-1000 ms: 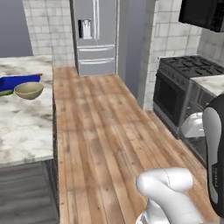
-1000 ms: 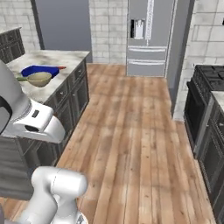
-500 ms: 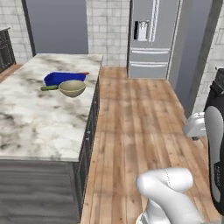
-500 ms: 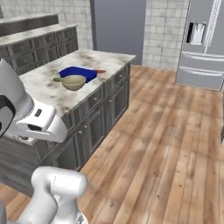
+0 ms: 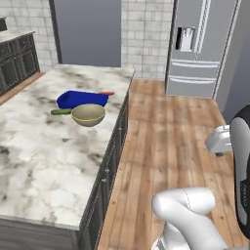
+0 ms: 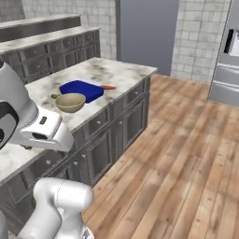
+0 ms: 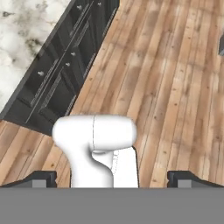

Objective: Place the two vegetables and bowl onto the tray for setting up a vegetable dip station.

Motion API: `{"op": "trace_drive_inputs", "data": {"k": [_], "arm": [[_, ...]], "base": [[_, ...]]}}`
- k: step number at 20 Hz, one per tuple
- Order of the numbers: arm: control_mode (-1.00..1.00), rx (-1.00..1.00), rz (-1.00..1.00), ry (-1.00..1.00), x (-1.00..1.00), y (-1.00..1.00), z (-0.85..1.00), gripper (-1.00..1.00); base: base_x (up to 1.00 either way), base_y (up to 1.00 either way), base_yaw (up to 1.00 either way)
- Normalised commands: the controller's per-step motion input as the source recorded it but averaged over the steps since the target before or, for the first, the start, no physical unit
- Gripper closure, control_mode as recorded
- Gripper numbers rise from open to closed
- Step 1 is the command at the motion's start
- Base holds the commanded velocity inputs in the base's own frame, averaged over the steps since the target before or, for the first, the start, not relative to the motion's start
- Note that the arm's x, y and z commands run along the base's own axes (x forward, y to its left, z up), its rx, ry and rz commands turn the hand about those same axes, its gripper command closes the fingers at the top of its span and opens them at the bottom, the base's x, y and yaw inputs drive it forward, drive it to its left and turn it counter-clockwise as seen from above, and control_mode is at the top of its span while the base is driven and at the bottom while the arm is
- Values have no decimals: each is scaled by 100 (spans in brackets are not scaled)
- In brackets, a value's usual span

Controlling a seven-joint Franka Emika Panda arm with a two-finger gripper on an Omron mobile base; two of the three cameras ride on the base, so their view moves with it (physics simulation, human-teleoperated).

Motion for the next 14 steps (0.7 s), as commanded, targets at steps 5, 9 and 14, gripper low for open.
{"op": "trace_drive_inputs", "data": {"k": [5,9,14], "arm": [[100,0,0,0,0,0,0,-100],[100,0,0,0,0,0,0,-100],[100,0,0,0,0,0,0,-100]], "base": [[85,-35,21],[77,-39,27],[29,-53,39]]}}
